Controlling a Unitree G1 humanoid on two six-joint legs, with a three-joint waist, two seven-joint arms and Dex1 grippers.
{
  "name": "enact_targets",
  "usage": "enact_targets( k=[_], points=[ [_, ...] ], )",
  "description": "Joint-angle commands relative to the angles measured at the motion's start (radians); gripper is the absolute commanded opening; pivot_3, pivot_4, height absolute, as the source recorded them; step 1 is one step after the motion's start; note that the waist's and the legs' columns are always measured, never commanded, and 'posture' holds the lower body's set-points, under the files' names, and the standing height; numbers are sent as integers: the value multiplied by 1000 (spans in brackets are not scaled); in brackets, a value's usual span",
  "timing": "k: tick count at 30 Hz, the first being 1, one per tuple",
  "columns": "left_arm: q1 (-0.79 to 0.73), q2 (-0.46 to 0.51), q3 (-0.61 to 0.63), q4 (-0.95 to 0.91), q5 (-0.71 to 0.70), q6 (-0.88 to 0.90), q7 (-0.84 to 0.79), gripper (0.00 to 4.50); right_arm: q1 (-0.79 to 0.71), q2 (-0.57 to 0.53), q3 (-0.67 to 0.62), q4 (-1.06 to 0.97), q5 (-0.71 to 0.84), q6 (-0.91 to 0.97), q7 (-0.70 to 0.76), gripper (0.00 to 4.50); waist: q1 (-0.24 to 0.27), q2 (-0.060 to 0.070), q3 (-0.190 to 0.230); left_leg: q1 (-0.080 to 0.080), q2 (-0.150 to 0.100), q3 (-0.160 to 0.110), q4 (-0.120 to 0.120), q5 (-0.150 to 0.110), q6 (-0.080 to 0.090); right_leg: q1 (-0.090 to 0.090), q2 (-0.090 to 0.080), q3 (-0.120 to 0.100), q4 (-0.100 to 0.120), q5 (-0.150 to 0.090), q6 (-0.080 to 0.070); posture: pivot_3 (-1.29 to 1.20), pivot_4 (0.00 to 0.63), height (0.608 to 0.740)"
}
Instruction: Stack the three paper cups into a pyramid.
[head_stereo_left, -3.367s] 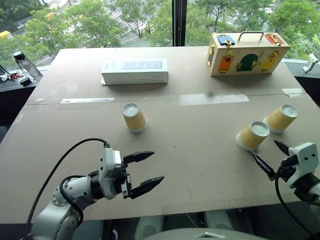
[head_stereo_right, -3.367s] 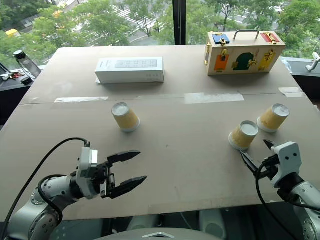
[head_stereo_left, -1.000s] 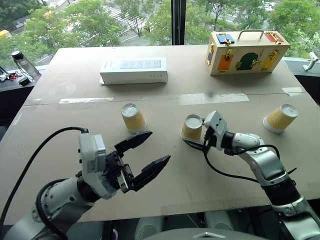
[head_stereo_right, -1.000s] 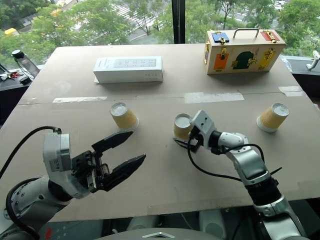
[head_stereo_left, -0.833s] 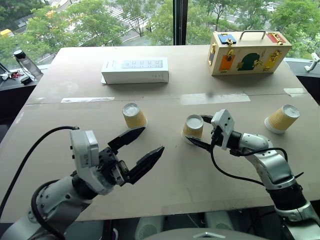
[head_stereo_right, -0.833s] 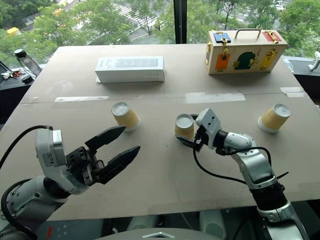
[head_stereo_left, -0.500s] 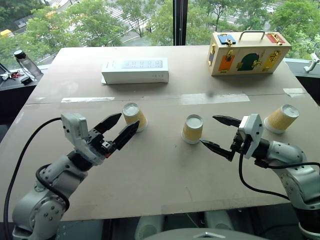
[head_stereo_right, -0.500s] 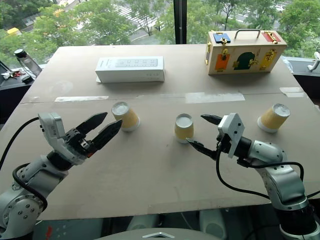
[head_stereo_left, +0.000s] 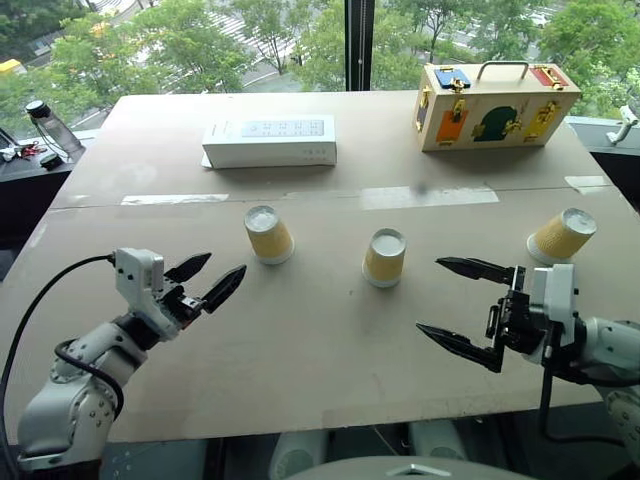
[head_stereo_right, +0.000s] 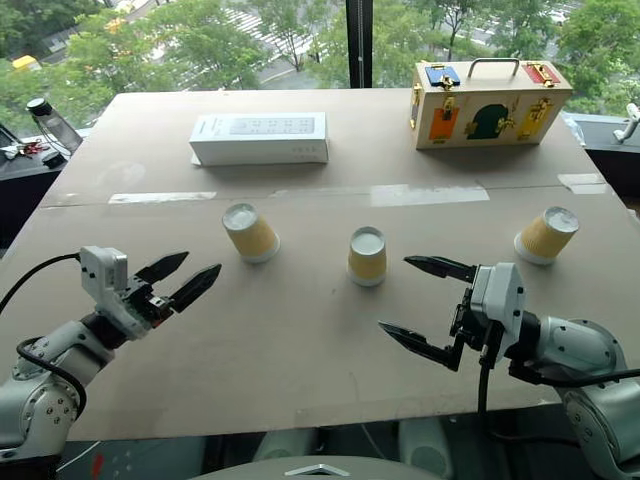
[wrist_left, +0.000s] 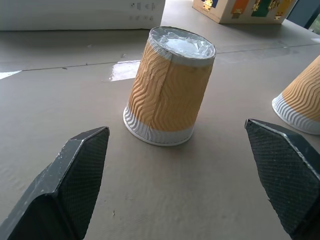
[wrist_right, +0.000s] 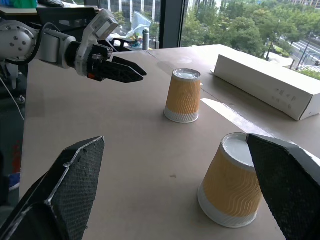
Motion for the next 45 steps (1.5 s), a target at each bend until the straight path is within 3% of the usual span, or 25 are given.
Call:
enact_targets(
  k=[1, 9, 24, 25, 30, 36, 45],
  points=[
    [-78, 8, -25, 97, 56, -66, -79, 4500, 30, -8, -39, -63, 38, -24, 1, 4480, 3, 0, 0, 0, 0, 0, 0, 0, 0, 0, 0, 0, 0, 1, -2, 0, 150, 740],
    [-295, 25, -95, 389, 144, -159, -290, 4500, 55, -18, -51, -90, 24, -39, -28, 4480, -5, -2, 0, -1, -1, 0, 0, 0, 0, 0, -1, 0, 0, 2, -3, 0, 150, 740],
    [-545, -31, -213, 552, 256, -188, -367, 4500, 99, -3, -50, -117, -18, -66, -84, 4480, -5, -2, 1, -1, -1, 0, 0, 0, 0, 0, -1, -1, 0, 5, 1, 0, 150, 740],
    [-549, -34, -221, 553, 260, -190, -380, 3973, 108, -5, -56, -121, -17, -66, -87, 4500, -6, -2, 1, -1, -1, -1, 0, 0, 0, 0, -1, -1, 0, 5, 1, 0, 150, 740],
    [-555, -36, -233, 495, 224, -163, -439, 2284, 148, -5, -80, -137, -19, -66, -108, 4500, -6, -3, 1, -1, -1, -1, 0, 0, 0, 0, -1, -1, 0, 5, 2, 0, 150, 740],
    [-539, -31, -308, 316, 149, -16, -570, 2284, 204, 3, -78, -164, -45, -72, -143, 4500, -5, -3, 1, -1, -1, -1, 1, 0, 0, 0, -1, -1, 1, 5, 2, 0, 150, 740],
    [-602, -116, -402, 383, 242, -115, -575, 2284, 261, 8, -102, -204, -59, -70, -187, 4500, -4, -3, 1, -1, -1, -1, 2, 0, 0, 0, -1, 0, 1, 5, 2, 0, 150, 740]
  ],
)
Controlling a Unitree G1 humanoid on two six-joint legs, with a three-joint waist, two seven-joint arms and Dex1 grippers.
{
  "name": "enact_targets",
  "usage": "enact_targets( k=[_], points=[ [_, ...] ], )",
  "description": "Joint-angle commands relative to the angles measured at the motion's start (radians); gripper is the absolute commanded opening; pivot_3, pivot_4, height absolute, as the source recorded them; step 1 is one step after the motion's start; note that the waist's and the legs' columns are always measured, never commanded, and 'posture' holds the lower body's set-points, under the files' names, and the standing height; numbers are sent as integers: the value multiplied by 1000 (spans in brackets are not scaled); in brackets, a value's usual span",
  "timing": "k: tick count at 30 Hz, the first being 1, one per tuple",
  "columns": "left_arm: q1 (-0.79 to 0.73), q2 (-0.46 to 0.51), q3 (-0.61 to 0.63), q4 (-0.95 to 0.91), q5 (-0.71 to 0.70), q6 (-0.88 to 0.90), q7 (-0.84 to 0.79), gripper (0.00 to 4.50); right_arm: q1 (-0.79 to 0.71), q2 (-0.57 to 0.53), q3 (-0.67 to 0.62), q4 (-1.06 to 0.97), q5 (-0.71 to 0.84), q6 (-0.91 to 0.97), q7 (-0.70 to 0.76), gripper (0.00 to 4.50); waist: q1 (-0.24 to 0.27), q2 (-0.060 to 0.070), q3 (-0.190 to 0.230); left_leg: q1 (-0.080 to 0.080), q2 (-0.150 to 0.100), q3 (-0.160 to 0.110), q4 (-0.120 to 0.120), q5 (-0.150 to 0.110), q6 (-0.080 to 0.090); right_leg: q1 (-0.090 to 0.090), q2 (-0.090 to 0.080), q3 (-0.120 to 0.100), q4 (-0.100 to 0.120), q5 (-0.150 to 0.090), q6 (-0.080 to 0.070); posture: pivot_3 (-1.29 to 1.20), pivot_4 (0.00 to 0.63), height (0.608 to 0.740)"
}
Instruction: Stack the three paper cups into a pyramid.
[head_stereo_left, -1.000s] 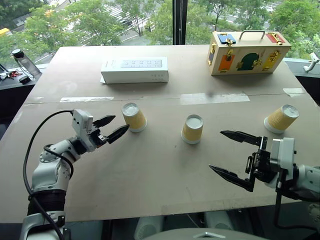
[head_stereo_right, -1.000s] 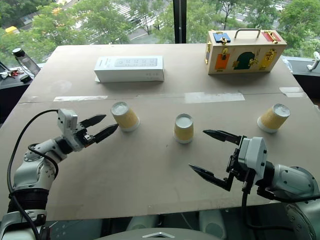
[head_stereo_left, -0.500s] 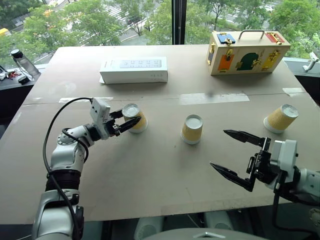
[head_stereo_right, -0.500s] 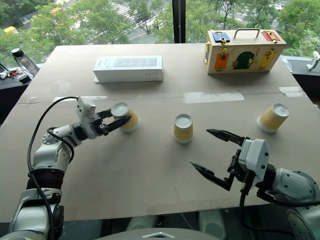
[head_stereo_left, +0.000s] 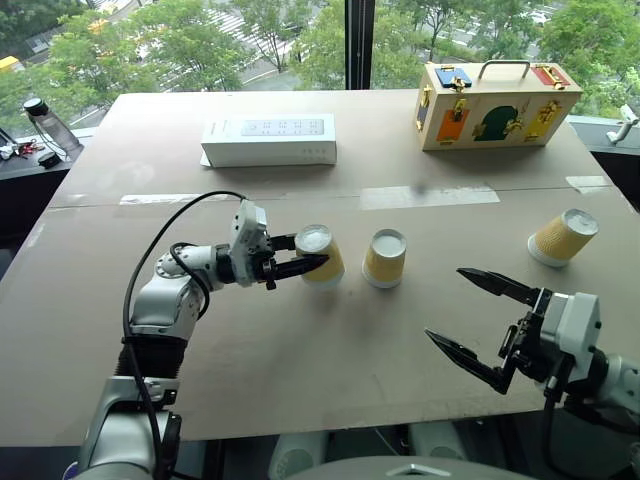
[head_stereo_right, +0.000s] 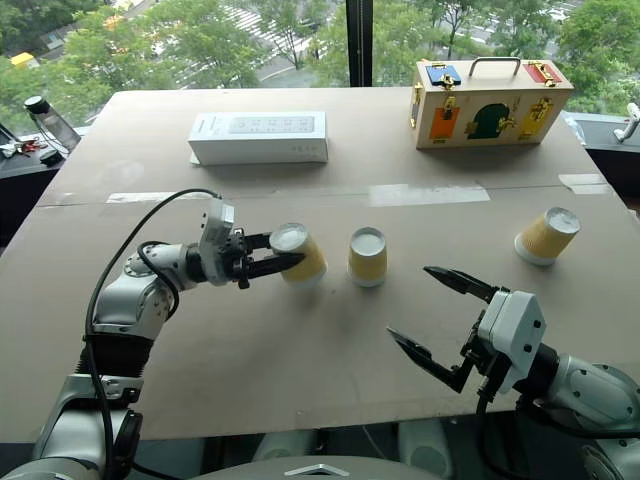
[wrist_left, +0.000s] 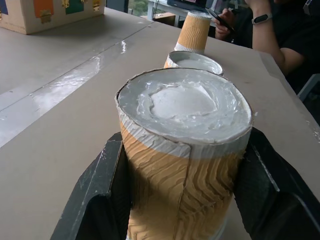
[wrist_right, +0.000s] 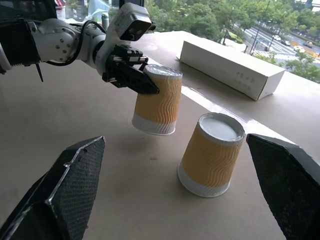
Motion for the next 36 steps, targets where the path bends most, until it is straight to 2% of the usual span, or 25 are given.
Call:
enact_targets(
  k=[1, 11, 19, 22, 24, 30, 33, 36],
  points=[
    [-39, -34, -22, 33, 38, -74, -10, 2284, 16, 4, -39, -51, 0, -15, -23, 4500, 0, 0, 0, 0, 0, 0, 0, 0, 0, 0, 0, 0, 0, 0, 0, 0, 150, 740],
    [-71, -104, -87, 99, 138, -198, -13, 2284, 84, 22, -63, -86, -24, -27, -54, 4500, 0, 0, 0, 0, 0, 0, 1, 0, 0, 0, 0, 0, 0, 0, 0, 0, 150, 740],
    [-105, -135, -94, 112, 139, -175, -24, 2284, 116, 31, -77, -102, -32, -31, -61, 4500, 0, 0, 0, 0, 0, -1, 3, 0, 0, 1, 0, 0, 0, 0, 0, 0, 150, 740],
    [-100, -138, -90, 106, 138, -171, -20, 3447, 124, 33, -80, -104, -37, -31, -64, 4500, -1, 0, 0, 0, 0, -1, 3, 0, 0, 1, 0, 0, 0, 0, 0, 0, 150, 740],
    [-91, -138, -74, 95, 134, -163, 4, 4413, 131, 39, -89, -102, -36, -26, -74, 4500, -1, 0, 0, 0, 0, -1, 3, 0, 0, 1, 0, -1, 0, 0, 0, 0, 150, 740],
    [-29, -74, -4, -15, 71, -78, 26, 4463, 58, 69, -130, -36, -41, 35, -183, 4500, -7, 0, 0, 0, 0, -1, 3, 0, 0, 1, 0, 0, 0, 0, 0, 0, 150, 740],
    [69, -4, 70, -139, -24, 15, 10, 4463, -90, 67, -171, 125, -136, 112, -321, 4500, -17, -1, 0, 1, 1, 0, 3, 0, 0, 1, 0, 0, 0, 0, 0, 0, 150, 740],
    [137, 34, 108, -235, -94, 71, 7, 4463, -180, 54, -187, 233, -192, 151, -367, 4500, -1, 1, 0, 0, 0, 0, 2, 0, 0, 1, 0, 0, 1, -2, -4, 0, 150, 740]
  ],
)
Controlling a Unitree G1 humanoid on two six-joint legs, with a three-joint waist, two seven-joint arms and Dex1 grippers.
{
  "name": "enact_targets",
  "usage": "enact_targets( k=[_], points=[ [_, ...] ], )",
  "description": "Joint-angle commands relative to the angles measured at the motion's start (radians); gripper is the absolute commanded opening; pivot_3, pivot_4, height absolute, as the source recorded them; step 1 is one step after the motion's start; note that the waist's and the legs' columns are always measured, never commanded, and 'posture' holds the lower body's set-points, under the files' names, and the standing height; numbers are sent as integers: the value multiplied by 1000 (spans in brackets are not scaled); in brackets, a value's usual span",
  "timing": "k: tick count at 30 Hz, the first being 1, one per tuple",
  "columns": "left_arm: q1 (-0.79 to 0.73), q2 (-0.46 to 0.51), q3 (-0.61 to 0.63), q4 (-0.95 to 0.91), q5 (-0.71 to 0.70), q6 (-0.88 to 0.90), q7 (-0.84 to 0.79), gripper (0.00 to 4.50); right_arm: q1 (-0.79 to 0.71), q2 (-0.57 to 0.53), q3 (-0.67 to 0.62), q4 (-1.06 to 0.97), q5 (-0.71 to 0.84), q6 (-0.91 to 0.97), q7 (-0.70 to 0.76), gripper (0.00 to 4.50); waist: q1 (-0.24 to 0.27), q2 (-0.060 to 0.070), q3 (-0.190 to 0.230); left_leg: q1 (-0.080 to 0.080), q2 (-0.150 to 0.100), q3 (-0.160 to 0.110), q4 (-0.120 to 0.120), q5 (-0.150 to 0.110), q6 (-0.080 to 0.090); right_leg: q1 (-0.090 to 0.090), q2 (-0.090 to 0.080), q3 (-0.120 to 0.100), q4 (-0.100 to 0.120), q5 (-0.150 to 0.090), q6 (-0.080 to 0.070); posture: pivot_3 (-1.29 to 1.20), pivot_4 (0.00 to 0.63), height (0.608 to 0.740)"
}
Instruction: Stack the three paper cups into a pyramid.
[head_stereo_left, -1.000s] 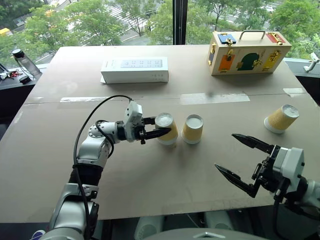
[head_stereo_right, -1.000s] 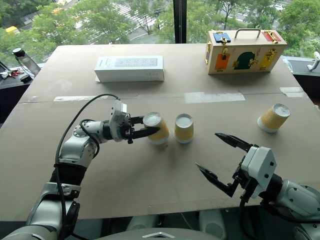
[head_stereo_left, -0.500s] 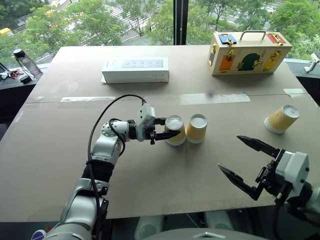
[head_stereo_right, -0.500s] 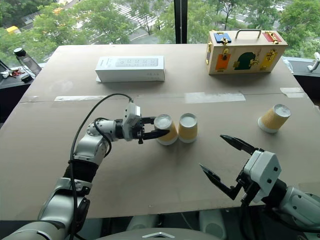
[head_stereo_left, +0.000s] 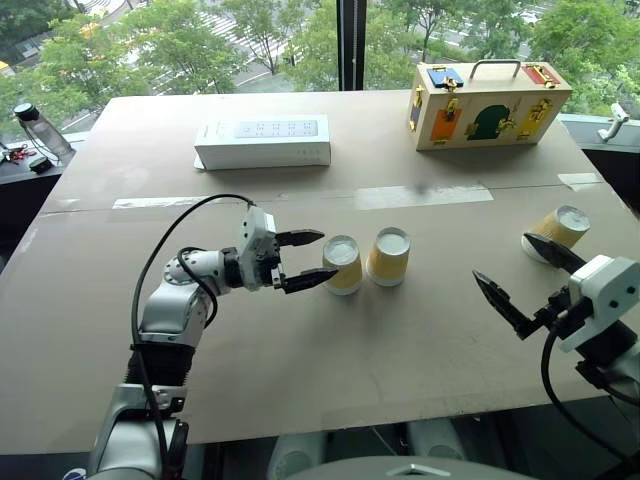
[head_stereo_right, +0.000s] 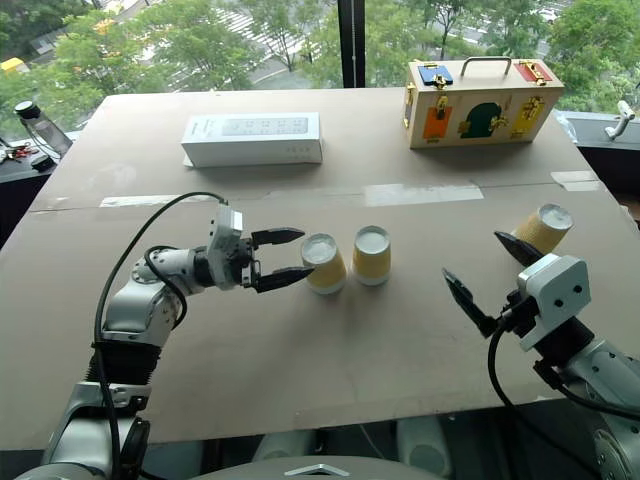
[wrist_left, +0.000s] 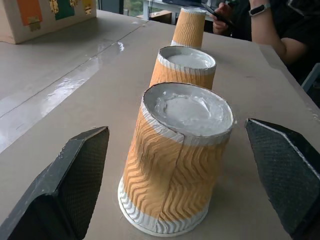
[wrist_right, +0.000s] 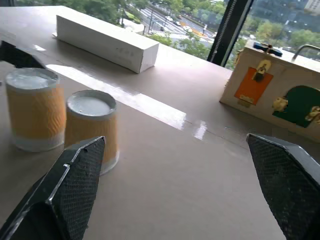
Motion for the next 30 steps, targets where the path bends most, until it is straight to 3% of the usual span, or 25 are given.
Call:
enact_targets(
  k=[1, 11, 23, 26, 28, 30],
  points=[
    [51, 36, 60, -138, -102, 69, -10, 4463, -81, -18, -35, 91, -55, 34, -59, 4500, 8, 1, 1, 0, 0, 0, 0, 0, 0, 0, 0, 0, 0, 0, 0, 0, 150, 740],
    [220, 118, 121, -474, -312, 213, 1, 4463, -331, -39, -71, 362, -137, 138, -163, 4500, 1, 3, 1, 0, 0, 1, -1, 0, 0, 0, 0, 1, 0, 0, 0, 0, 150, 740],
    [118, 87, 90, -647, -477, 335, 243, 4463, -504, 22, -84, 558, -89, 244, -202, 4500, 2, 3, 1, 0, -1, 2, 0, 0, 0, 0, 0, 2, 0, 1, 2, 0, 150, 740],
    [60, 76, 74, -667, -514, 372, 319, 4500, -512, 23, -82, 578, -90, 241, -197, 3590, 2, 3, 1, 0, -1, 2, 0, 0, 0, 0, 0, 2, 0, 2, 3, 0, 150, 740],
    [47, 73, 67, -673, -523, 383, 344, 4500, -512, 18, -85, 577, -91, 233, -195, 2619, 1, 3, 1, 0, -1, 2, 0, 0, 0, 0, 0, 2, 0, 2, 3, 0, 150, 740],
    [40, 62, 60, -681, -531, 390, 376, 4500, -503, 7, -85, 567, -91, 216, -179, 2270, 1, 3, 1, 0, -1, 2, 0, 0, 0, 0, 0, 2, 0, 2, 3, 0, 150, 740]
  ],
)
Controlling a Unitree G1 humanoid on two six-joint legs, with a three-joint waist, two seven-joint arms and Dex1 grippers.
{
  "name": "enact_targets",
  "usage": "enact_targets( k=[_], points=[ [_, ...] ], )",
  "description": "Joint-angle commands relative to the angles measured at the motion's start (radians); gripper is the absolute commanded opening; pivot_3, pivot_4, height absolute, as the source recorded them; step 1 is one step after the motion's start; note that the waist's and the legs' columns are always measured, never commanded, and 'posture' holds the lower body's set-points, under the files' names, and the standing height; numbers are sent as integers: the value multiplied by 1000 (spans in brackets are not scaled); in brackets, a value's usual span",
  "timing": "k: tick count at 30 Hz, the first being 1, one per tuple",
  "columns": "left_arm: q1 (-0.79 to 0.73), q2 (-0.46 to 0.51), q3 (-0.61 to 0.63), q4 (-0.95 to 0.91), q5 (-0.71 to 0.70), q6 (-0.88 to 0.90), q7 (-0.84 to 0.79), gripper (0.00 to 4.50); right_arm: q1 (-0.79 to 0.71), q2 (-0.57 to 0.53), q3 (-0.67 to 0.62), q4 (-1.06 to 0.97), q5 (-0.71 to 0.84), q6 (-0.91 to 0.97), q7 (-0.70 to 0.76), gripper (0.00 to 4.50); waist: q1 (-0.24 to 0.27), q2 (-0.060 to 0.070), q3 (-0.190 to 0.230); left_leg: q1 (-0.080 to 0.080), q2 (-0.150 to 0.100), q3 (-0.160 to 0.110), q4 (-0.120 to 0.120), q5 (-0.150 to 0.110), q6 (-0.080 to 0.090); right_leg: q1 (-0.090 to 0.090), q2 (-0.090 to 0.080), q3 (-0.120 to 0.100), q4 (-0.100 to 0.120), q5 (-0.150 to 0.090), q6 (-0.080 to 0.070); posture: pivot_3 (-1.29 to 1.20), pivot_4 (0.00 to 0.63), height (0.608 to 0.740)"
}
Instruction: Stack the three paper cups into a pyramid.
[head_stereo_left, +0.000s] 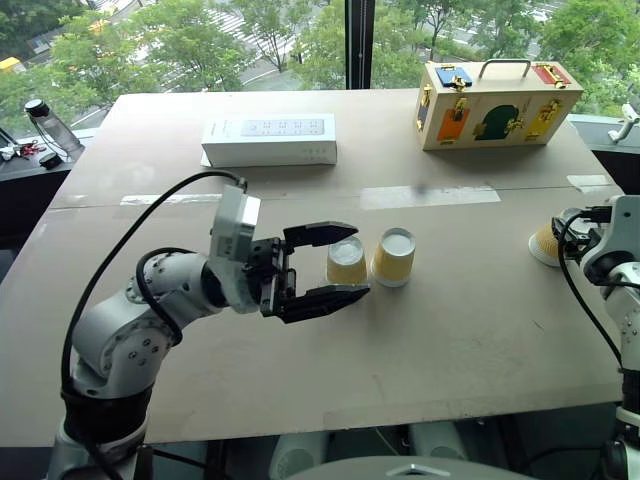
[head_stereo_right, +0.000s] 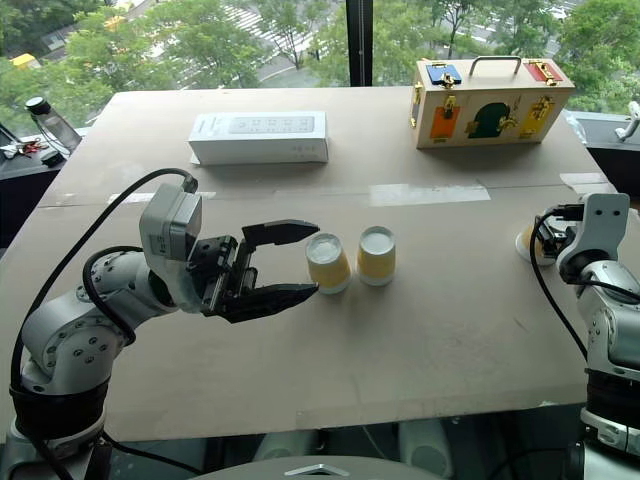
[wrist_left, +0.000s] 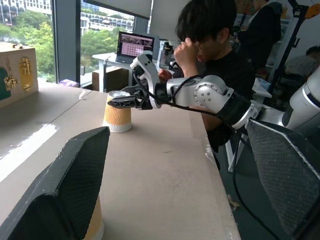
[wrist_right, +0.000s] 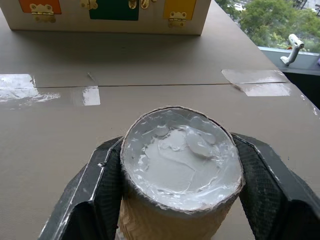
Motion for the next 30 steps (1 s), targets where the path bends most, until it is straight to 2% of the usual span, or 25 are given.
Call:
enact_targets(
  k=[1, 3, 6, 10, 16, 22, 30],
  points=[
    [-12, -18, -8, -51, -35, 9, 61, 4500, 1, -27, -33, -36, 1, -41, 24, 2270, -1, 0, 0, 0, 0, 0, 0, 0, 0, 0, 0, 0, 0, 0, 0, 0, 150, 740],
    [6, -35, -5, -73, -5, -12, 109, 4500, 14, -40, -24, -76, 25, -66, 82, 2270, 0, 0, 0, 0, 0, 0, 0, 0, 0, 0, 0, 0, 0, 0, 0, 0, 150, 740],
    [103, -95, 51, -76, 80, -121, 163, 4500, 1, -51, -1, -206, 145, -65, 219, 2270, -8, 2, 0, 1, 0, 1, 0, 0, 0, 0, 0, 1, 0, 0, 0, 0, 150, 740],
    [222, -83, 161, 48, 74, -196, 42, 4500, -92, -56, 84, -384, 332, 20, 333, 2270, -22, 3, 1, 3, 2, 1, -3, 0, 0, 0, 2, 2, 0, 0, 0, 0, 150, 740],
    [356, 14, 269, 167, 38, -187, -159, 4500, -238, -55, 270, -468, 456, 156, 375, 2270, -16, 2, 1, 1, 3, -1, -2, 0, 0, 0, 4, 0, -1, -2, -5, 0, 150, 740],
    [475, 50, 325, 265, 109, -279, -326, 4500, -349, -33, 432, -418, 418, 205, 383, 2270, -14, 2, 1, -1, 3, 0, -3, 0, 0, -3, 2, 0, -2, -2, -5, 0, 150, 740],
    [591, 11, 359, 291, 130, -367, -409, 4500, -431, -31, 497, -392, 392, 234, 404, 2270, -13, 2, 1, -2, 3, 0, -3, 0, 0, -5, 2, 0, -1, -2, -5, 0, 150, 740]
  ],
)
